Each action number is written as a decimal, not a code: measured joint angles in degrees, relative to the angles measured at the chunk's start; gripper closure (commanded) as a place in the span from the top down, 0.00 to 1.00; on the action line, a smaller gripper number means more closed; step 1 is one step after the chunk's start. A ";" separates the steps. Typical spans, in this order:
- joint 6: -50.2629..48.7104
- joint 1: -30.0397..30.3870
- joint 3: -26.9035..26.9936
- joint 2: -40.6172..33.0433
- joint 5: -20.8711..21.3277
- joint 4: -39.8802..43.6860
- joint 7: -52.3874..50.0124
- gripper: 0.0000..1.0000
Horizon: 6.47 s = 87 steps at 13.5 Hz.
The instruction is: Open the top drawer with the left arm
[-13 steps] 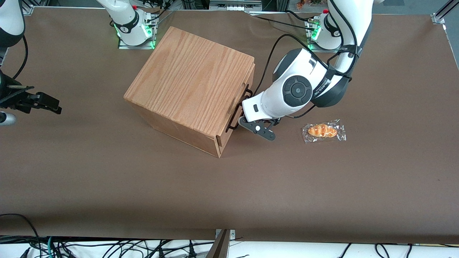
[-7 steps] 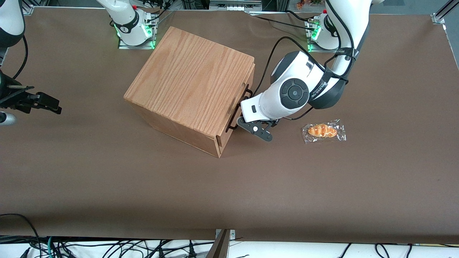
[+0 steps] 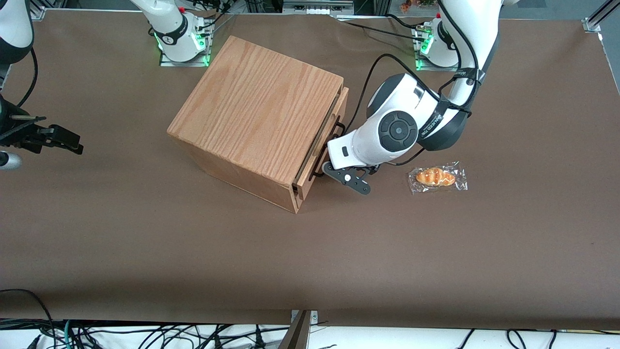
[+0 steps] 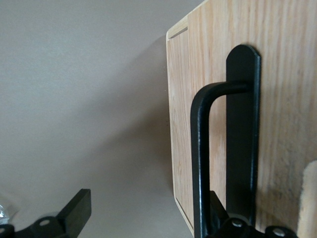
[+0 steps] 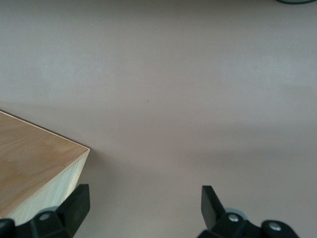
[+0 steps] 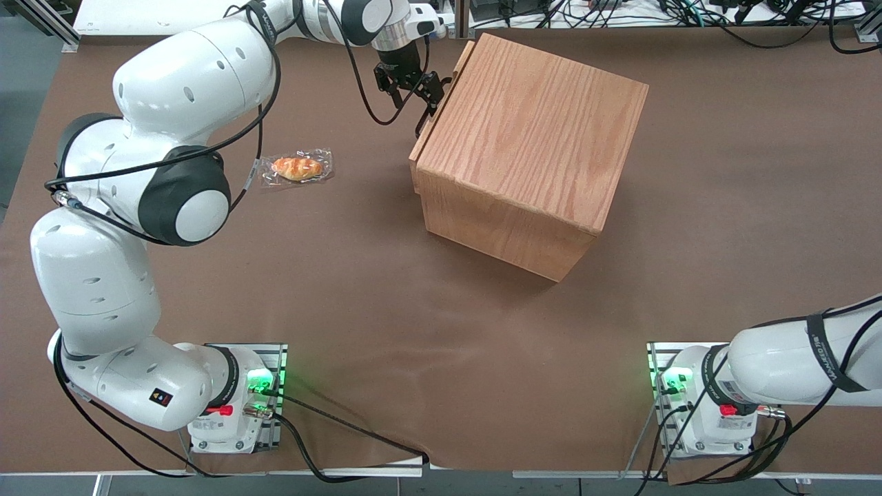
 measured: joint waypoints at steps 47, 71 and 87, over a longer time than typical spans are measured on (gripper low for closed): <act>-8.09 14.43 0.04 -2.26 2.42 1.97 5.42 1.00; -7.64 25.69 1.96 -34.20 13.50 -19.37 2.29 1.00; -8.10 27.35 2.04 -34.46 13.49 -20.49 2.29 1.00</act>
